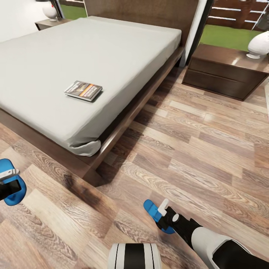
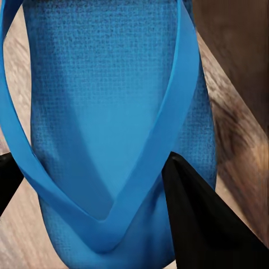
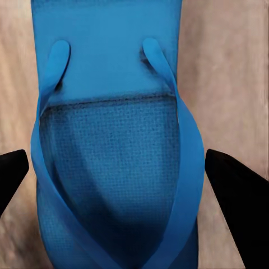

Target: In the bedroom, move the book from the bed onto either nightstand, and place the two sandals side by side next to the bed.

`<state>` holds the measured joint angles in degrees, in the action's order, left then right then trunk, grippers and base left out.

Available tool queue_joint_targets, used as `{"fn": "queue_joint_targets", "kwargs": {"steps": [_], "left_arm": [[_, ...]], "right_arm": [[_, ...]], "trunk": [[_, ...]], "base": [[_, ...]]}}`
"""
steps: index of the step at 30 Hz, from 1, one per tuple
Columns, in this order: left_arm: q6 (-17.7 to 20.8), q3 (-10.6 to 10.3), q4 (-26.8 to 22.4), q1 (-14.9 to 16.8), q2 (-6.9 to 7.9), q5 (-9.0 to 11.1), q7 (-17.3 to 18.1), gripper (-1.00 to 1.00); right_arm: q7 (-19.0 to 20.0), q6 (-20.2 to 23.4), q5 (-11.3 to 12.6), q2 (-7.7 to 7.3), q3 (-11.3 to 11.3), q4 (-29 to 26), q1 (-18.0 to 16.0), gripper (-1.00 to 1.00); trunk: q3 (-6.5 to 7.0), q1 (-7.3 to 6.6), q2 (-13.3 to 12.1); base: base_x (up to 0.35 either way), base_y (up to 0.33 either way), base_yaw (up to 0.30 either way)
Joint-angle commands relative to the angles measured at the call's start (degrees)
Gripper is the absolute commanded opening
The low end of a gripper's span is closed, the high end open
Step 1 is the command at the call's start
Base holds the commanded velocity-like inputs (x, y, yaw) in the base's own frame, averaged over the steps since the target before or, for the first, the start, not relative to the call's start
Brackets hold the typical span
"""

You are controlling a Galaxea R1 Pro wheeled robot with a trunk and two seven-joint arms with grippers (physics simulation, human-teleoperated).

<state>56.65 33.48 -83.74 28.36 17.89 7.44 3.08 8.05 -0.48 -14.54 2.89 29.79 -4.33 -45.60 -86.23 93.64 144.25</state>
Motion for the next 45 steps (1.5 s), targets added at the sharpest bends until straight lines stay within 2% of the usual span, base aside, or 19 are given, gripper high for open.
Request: {"fn": "queue_joint_targets", "kwargs": {"steps": [1,3,6,8,12,16,20,26,41,45], "left_arm": [[0.3,0.1,0.0,0.0,0.01,0.0,0.4,-1.0],[-0.4,0.8,0.6,-0.6,-0.64,0.8,0.9,-1.0],[-0.9,1.7,1.1,-1.6,-0.63,1.7,1.7,-1.0],[-0.3,2.4,1.3,-2.2,-0.42,1.5,2.0,-1.0],[-0.1,3.7,1.4,-3.6,-1.72,2.8,2.0,-1.0],[-0.1,5.0,1.4,-4.3,-1.88,3.9,2.0,-1.0],[-0.1,6.3,1.4,-4.3,-1.88,4.9,2.0,-1.0],[-0.1,8.2,1.4,-4.3,-1.9,4.9,2.0,-1.0],[0.0,8.2,1.4,-4.3,-1.9,5.0,2.1,-1.0],[-0.1,8.2,1.4,-4.3,-1.9,5.2,2.2,-1.0]], "right_arm": [[0.1,-0.1,-0.6,0.04,-0.3,0.0,0.0,-1.0],[0.8,-0.8,-1.2,0.37,0.3,0.0,0.5,-1.0],[1.7,-1.8,-2.2,0.77,1.4,1.0,0.2,-1.0],[2.2,-2.2,-2.8,1.15,2.0,1.6,-0.5,-1.0],[1.7,-2.1,-4.1,1.32,3.4,2.9,-0.7,-1.0],[1.6,-2.0,-5.5,1.32,5.0,4.3,-0.7,-1.0],[1.6,-2.0,-6.7,1.32,5.2,5.6,-0.7,-1.0],[1.6,-2.0,-6.7,1.32,5.2,6.3,-0.7,-1.0],[1.4,-1.8,-6.5,1.27,4.9,6.3,-0.7,-1.0],[0.2,-1.6,-6.3,1.17,4.6,6.3,-0.7,-1.0]], "trunk": [[0.19,-0.03,0.0],[0.19,-0.03,0.0],[0.19,-0.03,0.0],[0.19,-0.03,0.0],[0.19,-0.03,0.0],[0.19,-0.03,0.0],[0.19,-0.03,0.0],[0.19,-0.03,0.0],[0.19,-0.03,0.0],[0.19,-0.03,0.0]], "base": [[0.0,0.0,0.0],[0.0,0.0,0.0],[0.0,0.0,0.0],[0.0,0.0,0.0],[0.0,0.0,0.0],[0.0,0.0,0.0],[0.0,0.0,0.0],[-0.009,0.0,0.0],[-0.276,0.089,0.0],[-0.301,0.104,0.0]]}}
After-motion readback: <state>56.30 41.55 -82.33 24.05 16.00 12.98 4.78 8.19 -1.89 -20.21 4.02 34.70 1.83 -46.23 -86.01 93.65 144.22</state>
